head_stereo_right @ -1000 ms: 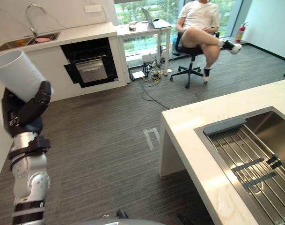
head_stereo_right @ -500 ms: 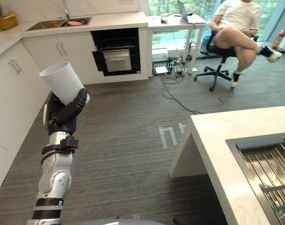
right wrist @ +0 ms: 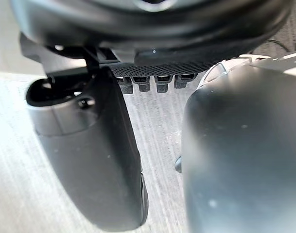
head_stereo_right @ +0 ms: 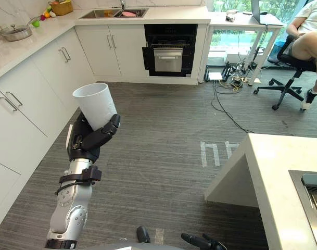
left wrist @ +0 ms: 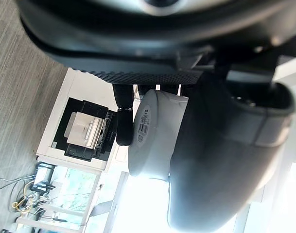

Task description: Walk over to the sink, pick up the cup, carry it to the dishwasher, place the cup inside the dishwasher, then close the dishwasher door

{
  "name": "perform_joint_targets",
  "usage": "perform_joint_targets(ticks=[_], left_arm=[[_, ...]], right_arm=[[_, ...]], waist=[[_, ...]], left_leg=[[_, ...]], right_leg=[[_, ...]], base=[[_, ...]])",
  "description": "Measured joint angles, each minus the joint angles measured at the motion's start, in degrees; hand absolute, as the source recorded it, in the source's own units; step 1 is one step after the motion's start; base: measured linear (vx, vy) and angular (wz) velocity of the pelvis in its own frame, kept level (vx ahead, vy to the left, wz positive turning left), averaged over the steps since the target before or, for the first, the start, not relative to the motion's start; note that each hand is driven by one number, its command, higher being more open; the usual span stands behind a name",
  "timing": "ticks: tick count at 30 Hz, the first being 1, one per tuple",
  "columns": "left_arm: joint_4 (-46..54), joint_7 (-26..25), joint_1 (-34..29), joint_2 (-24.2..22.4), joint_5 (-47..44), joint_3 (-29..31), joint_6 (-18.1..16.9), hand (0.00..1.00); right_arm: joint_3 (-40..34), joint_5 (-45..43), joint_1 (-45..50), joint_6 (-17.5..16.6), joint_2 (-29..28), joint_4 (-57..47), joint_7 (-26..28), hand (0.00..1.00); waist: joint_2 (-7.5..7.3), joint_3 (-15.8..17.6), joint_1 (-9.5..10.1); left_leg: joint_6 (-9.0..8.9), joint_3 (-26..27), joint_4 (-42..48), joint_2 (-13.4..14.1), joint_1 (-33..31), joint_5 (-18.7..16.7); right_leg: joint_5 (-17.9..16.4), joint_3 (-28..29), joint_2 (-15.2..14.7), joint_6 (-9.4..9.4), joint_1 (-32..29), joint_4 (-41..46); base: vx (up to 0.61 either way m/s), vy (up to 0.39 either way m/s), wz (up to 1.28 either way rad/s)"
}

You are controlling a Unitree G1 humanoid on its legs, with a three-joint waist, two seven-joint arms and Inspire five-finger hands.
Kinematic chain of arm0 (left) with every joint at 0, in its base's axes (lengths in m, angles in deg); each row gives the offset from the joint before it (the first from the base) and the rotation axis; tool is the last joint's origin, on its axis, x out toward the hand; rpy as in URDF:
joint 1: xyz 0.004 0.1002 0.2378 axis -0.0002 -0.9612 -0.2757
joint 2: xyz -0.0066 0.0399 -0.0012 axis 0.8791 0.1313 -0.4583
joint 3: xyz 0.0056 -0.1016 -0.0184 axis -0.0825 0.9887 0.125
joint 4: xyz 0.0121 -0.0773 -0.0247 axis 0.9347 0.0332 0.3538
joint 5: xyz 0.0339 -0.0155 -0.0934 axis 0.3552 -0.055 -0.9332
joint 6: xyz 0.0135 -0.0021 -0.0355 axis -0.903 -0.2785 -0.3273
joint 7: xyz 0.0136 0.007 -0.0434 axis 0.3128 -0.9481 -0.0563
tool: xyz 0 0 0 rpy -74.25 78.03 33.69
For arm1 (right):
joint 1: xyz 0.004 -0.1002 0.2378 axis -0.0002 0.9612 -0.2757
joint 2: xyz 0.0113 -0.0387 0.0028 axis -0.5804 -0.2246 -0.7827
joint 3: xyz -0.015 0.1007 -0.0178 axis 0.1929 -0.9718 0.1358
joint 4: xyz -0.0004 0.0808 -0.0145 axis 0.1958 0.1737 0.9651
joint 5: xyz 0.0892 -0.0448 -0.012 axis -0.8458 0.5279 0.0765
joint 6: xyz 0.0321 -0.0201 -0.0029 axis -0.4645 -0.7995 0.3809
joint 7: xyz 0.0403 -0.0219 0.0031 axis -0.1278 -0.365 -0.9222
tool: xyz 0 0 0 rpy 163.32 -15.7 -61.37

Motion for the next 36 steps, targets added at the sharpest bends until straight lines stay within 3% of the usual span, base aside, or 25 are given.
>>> perform_joint_targets(ticks=[4, 6, 7, 8, 9, 10, 11, 13, 15, 17, 19, 22, 23, 24, 30, 33, 36], left_arm=[[2.32, 0.21, 0.03, 0.40, 1.97, -3.50, 0.03, 0.00], [1.87, -0.01, 1.71, 0.34, 2.25, -7.59, 0.09, 0.00], [1.43, -0.29, 2.44, 0.37, 2.66, -8.89, 0.13, 0.00], [0.38, -0.64, 3.74, 0.30, 2.76, -10.92, 0.26, 0.00], [-1.04, -0.84, 5.40, 0.12, 3.75, -13.58, 0.73, 0.00], [-2.07, -0.76, 6.67, -0.05, 4.70, -14.99, 0.75, 0.00], [-2.71, -0.76, 7.18, -0.29, 5.07, -15.28, 0.74, 0.00], [-5.18, -0.94, 7.36, -0.97, 5.84, -14.71, 0.72, 0.00], [-5.55, -0.98, 6.87, -0.43, 5.93, -13.66, 0.79, 0.00], [-5.45, -0.97, 6.22, 0.51, 5.97, -13.02, 0.79, 0.00], [-5.77, -0.89, 4.76, 0.66, 5.98, -12.88, 0.91, 0.00], [-5.11, 0.49, 5.48, 2.55, 5.93, -13.06, 0.94, 0.00], [-5.11, 0.78, 5.59, 2.81, 5.92, -13.13, 0.97, 0.00], [-6.98, 2.90, 6.02, 8.20, 4.65, -13.05, 3.16, 0.00], [-7.06, 2.91, 6.01, 8.00, 4.53, -12.90, 3.15, 0.00], [-9.08, 3.07, 5.80, 6.96, 2.70, -10.61, 3.14, 0.00], [-12.25, 2.65, 4.08, 4.21, -0.39, -5.45, 3.12, 0.00]], right_arm=[[-0.37, -2.88, -0.91, 1.53, 0.36, 0.55, -2.27, 1.00], [-2.36, -2.95, -0.39, 1.12, 1.29, 0.10, -3.21, 1.00], [-3.23, -3.08, 0.01, 0.78, 1.62, -0.65, -3.48, 1.00], [-4.63, -3.61, 0.54, 0.38, 2.06, -1.10, -3.62, 1.00], [-6.82, -4.54, 1.74, -1.19, 2.03, -2.20, -3.46, 1.00], [-7.82, -5.06, 2.09, -1.50, 1.49, -1.73, -3.11, 1.00], [-8.24, -5.11, 2.37, -1.53, 0.99, -1.36, -2.77, 1.00], [-9.90, -13.02, 4.22, -2.14, -1.86, -1.44, -1.72, 1.00], [-9.83, -17.84, 4.25, -1.79, -3.49, -1.44, -1.51, 1.00], [-9.81, -18.33, 4.51, -1.46, -4.28, -1.39, -1.12, 1.00], [-9.01, -17.71, 5.01, -1.43, -3.16, -1.41, -0.64, 1.00], [-6.18, -17.32, 4.10, -0.90, -2.50, -0.04, -0.59, 1.00], [-5.94, -17.37, 4.13, -0.76, -2.46, 0.05, -0.57, 1.00], [-6.88, -20.25, 4.26, 0.79, -3.80, 1.71, 1.33, 1.00], [-6.92, -20.23, 4.74, 0.69, -4.13, 1.70, 1.43, 1.00], [-7.12, -20.07, 5.61, -0.05, -4.69, 1.67, 1.93, 1.00], [-8.44, -19.27, 6.58, -1.13, -4.97, 1.65, 3.07, 1.00]], waist=[[0.15, -0.07, -0.14], [0.44, 0.02, -0.73], [0.39, 0.10, -0.93], [0.33, 0.21, -1.63], [0.61, 0.56, -3.16], [0.74, 1.70, -4.75], [0.59, 2.28, -5.00], [0.76, 2.43, -4.67], [0.52, 2.35, -4.56], [-0.36, 2.02, -4.21], [0.78, 1.22, -3.93], [1.56, -0.28, -3.14], [1.40, -0.57, -3.18], [-1.10, -2.17, -4.69], [-1.38, -1.96, -4.79], [-1.49, -0.91, -4.85], [-0.58, -0.13, -5.30]], left_leg=[[0.64, 0.23, -0.05, -0.42, -0.37, -0.61], [0.61, -0.28, 0.10, -1.40, 0.24, -1.52], [0.99, -0.90, 0.40, -1.87, 0.80, -1.79], [1.52, -2.40, 0.91, -2.20, 1.72, -2.17], [2.97, -5.83, 2.04, -2.08, 3.06, -3.33], [3.30, -9.14, 3.74, -1.72, 3.90, -4.61], [3.31, -10.51, 4.50, -1.38, 4.21, -5.09], [3.05, -13.75, 5.73, -1.30, 3.84, -6.16], [2.99, -15.77, 5.66, -2.20, 3.66, -6.25], [3.02, -17.19, 5.18, -4.07, 4.24, -6.28], [1.47, -18.39, 5.39, -3.51, 5.23, -7.41], [-0.27, -17.75, 5.99, -0.83, 5.12, -8.69], [-0.38, -17.75, 5.95, -0.51, 5.13, -8.58], [-3.98, -16.42, 2.13, 1.31, 8.64, -8.36], [-4.65, -16.41, 3.82, 1.52, 8.13, -8.94], [-5.80, -16.40, 8.81, 2.62, 7.31, -11.47], [-7.32, -16.22, 14.32, 4.74, 5.99, -14.74]], right_leg=[[-0.09, 0.21, -0.96, -0.19, -1.12, 1.86], [0.11, 1.70, -5.22, -0.66, -5.62, 15.19], [0.78, 3.54, -6.86, -1.92, -7.77, 21.11], [3.57, 7.15, -8.55, -6.42, -10.96, 29.49], [10.53, 13.79, -8.44, -10.66, -15.10, 38.82], [5.71, 20.89, -4.98, -5.49, -18.08, 44.43], [2.91, 23.13, -2.87, -4.39, -19.37, 45.08], [-2.90, 28.01, 3.03, -0.93, -23.68, 34.60], [-3.20, 31.56, 5.81, 0.25, -24.86, 23.01], [-2.13, 32.67, 5.88, 1.81, -24.19, 14.27], [4.12, 31.67, 6.78, 1.22, -20.03, 7.82], [8.26, 30.40, 9.40, 0.02, -16.72, 0.49], [8.40, 30.34, 9.76, -0.14, -16.56, -0.15], [9.51, 28.91, 12.06, -1.35, -12.84, -5.59], [9.86, 28.99, 12.08, -1.49, -12.28, -6.67], [10.62, 28.83, 12.70, -1.83, -9.85, -8.67], [9.82, 28.44, 13.99, -3.03, -8.27, -9.38]], base=[[0.00, -0.022, 0.01], [0.06, 0.038, 0.21], [0.09, 0.079, 0.40], [0.13, 0.062, 0.82], [0.17, 0.048, 1.32], [0.15, 0.000, 1.35], [0.12, -0.024, 1.24], [0.11, -0.047, 0.86], [0.13, -0.067, 0.63], [0.16, -0.112, 0.55], [0.18, -0.124, 0.21], [0.21, -0.123, -0.14], [0.13, -0.077, -0.05], [0.05, -0.024, -0.02], [0.00, 0.000, 0.00], [-0.01, -0.030, -0.01], [-0.05, -0.075, -0.06]])
